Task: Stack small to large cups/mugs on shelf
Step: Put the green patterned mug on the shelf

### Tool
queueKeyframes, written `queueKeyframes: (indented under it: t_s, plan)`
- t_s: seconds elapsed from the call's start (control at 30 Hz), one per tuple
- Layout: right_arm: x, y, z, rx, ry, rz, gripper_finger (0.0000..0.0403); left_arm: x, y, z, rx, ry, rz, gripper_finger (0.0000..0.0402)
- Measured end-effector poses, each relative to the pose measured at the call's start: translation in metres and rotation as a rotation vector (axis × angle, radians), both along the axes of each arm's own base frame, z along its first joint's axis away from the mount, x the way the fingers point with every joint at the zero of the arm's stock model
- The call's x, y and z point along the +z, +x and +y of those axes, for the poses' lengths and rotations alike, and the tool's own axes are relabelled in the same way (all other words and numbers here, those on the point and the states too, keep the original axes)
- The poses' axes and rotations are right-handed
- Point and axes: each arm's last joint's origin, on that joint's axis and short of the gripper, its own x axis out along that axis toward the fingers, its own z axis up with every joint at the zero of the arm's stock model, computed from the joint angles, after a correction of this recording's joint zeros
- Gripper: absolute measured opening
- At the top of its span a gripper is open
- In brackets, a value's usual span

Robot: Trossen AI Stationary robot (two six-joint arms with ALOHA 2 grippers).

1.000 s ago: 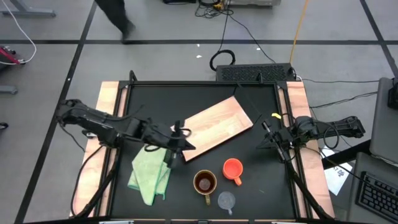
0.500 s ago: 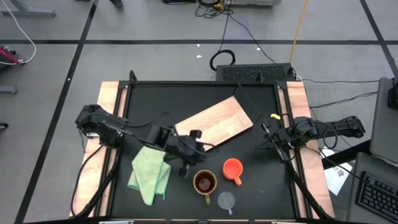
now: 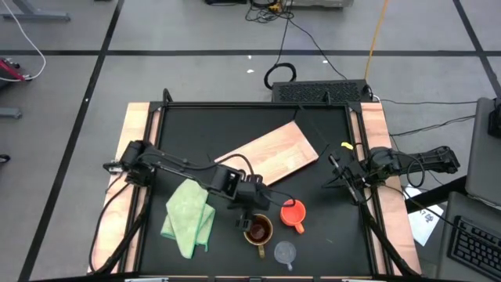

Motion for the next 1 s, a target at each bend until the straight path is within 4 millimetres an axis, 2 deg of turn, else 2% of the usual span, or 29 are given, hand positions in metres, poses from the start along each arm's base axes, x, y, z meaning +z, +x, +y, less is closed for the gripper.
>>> queueKeyframes:
  t_s: [0.17,0.4,0.63,1.0]
  plan:
    - [0.000,0.000,0.000,0.000,0.000,0.000,0.0000,-0.014,0.007,-0.002,-0.002,-0.053,0.041,0.0299]
    - [0.000,0.000,0.000,0.000,-0.001,0.004,0.0000,-0.033,0.013,-0.005,0.004,-0.096,0.106,0.0284]
    - [-0.001,0.000,0.000,0.000,-0.005,0.006,0.0000,-0.036,0.015,-0.005,0.005,-0.095,0.113,0.0280]
    - [-0.001,0.000,0.000,0.000,-0.005,0.006,0.0000,-0.047,0.019,0.005,0.046,-0.094,0.157,0.0275]
